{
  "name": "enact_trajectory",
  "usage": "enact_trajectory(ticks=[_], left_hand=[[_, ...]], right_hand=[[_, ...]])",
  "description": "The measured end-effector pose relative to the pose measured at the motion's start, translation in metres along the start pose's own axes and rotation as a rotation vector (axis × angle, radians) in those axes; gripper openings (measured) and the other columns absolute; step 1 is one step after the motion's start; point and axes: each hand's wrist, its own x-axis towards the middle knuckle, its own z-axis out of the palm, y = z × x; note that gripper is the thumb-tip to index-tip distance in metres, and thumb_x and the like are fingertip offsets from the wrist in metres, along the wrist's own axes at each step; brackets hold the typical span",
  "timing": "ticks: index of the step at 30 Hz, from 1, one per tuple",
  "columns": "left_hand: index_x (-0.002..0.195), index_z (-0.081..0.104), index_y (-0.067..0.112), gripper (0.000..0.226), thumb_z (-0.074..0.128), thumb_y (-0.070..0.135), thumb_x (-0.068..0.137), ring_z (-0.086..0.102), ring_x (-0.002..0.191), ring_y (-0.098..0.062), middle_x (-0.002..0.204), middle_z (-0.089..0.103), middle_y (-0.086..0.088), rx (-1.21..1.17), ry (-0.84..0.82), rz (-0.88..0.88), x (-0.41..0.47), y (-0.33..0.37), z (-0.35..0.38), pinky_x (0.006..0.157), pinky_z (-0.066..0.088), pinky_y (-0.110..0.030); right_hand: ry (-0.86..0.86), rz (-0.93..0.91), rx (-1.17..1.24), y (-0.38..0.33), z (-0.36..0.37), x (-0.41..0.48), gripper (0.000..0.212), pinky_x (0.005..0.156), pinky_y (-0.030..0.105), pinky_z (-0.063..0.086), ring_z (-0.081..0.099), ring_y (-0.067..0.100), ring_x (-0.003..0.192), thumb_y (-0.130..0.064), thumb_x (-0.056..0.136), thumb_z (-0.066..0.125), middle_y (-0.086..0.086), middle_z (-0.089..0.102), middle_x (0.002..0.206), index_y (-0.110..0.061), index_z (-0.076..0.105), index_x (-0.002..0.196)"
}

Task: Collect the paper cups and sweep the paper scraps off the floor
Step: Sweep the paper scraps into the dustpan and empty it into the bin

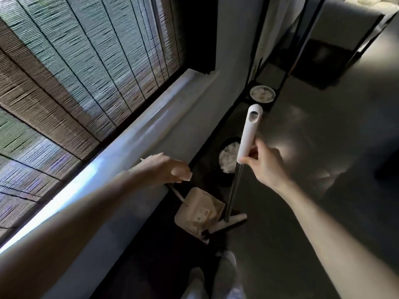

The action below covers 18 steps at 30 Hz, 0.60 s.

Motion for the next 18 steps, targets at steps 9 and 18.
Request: enact_trajectory(ticks=[9, 18], left_hand=[[0.099, 0.048, 0.069, 0.044, 0.076, 0.045, 0.075, 0.055, 0.091, 0.013, 0.078, 0.043, 0.06, -0.095, 0.083, -0.142, 0.055, -0.068, 0.008, 0.084, 0.051, -0.048], [0.087, 0.066, 0.059, 0.024, 0.076, 0.04, 0.075, 0.062, 0.096, -0.004, 0.09, 0.066, 0.027, -0.259, 0.254, -0.191, 0.078, -0.129, 0.029, 0.091, 0.016, -0.034]], right_hand=[[-0.466, -0.079, -0.042, -0.005, 0.058, 0.108, 0.029, 0.069, 0.014, 0.043, 0.064, 0.012, 0.095, -0.022, 0.084, 0.071, -0.007, 0.069, 0.096, -0.025, 0.058, 0.11], [-0.455, -0.025, 0.12, -0.031, 0.14, 0.182, 0.029, 0.07, 0.018, 0.043, 0.062, 0.006, 0.081, -0.021, 0.068, 0.086, -0.013, 0.065, 0.08, -0.019, 0.065, 0.089]])
